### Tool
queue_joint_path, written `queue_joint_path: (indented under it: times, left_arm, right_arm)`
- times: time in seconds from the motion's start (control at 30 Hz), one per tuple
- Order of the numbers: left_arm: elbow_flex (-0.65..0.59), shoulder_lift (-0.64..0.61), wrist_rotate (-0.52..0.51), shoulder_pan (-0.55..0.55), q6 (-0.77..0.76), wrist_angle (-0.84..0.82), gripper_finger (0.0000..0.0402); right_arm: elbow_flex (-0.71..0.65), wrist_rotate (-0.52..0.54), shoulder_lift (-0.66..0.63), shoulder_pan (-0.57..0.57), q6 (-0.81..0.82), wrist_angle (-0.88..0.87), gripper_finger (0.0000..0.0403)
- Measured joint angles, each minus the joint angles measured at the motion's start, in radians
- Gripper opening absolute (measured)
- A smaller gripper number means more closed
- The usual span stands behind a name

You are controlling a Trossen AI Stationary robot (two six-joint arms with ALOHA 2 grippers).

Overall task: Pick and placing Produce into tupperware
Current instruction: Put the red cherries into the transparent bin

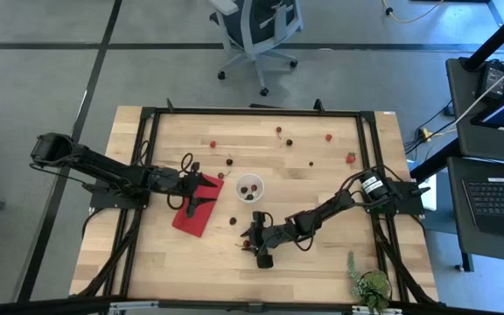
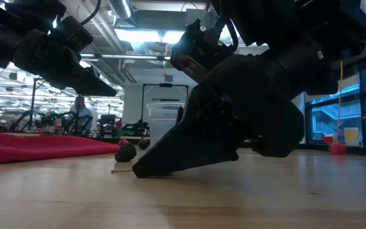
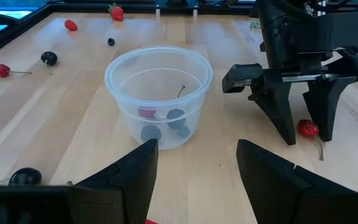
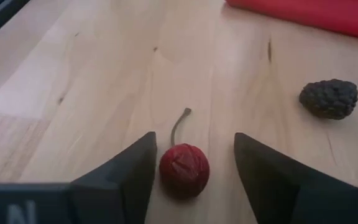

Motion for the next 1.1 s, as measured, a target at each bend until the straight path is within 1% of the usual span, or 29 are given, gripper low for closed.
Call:
queue_joint_path:
  times: [0.1,0.33,0.47,0.57,0.63,0.8,0.93,1.0,1.07,1.1]
  left_arm:
    - [0.000,0.000,0.000,0.000,0.000,0.000,0.0212]
    - [0.000,0.000,0.000,0.000,0.000,0.000,0.0212]
    - [0.000,0.000,0.000,0.000,-0.002,0.000,0.0212]
    - [0.000,0.000,0.000,0.000,-0.003,-0.001,0.0212]
    - [0.000,0.000,0.000,0.000,-0.003,-0.001,0.0212]
    - [0.000,0.000,0.000,0.000,-0.002,-0.002,0.0212]
    - [0.000,0.000,0.000,0.000,-0.002,-0.003,0.0212]
    - [0.000,0.000,0.000,0.000,-0.002,-0.003,0.0212]
    - [0.000,0.000,0.000,0.000,-0.002,-0.004,0.0212]
    - [0.000,0.000,0.000,0.000,-0.002,-0.004,0.0212]
  right_arm:
    - [0.000,0.003,0.000,0.000,0.001,-0.003,0.0189]
    - [-0.002,0.001,-0.015,-0.002,-0.011,-0.024,0.0115]
    - [-0.007,-0.002,-0.082,-0.006,-0.070,-0.116,0.0069]
    - [-0.007,-0.001,-0.177,-0.021,-0.105,-0.188,0.0044]
    - [-0.005,-0.001,-0.246,-0.040,-0.129,-0.236,0.0037]
    - [-0.004,-0.001,-0.426,-0.125,-0.154,-0.316,0.0041]
    - [-0.003,-0.005,-0.511,-0.224,-0.151,-0.385,0.0042]
    - [-0.003,-0.062,-0.530,-0.274,-0.147,-0.423,0.0041]
    - [-0.002,-0.134,-0.533,-0.324,-0.111,-0.443,0.0041]
    - [0.004,-0.165,-0.531,-0.345,-0.090,-0.479,0.0041]
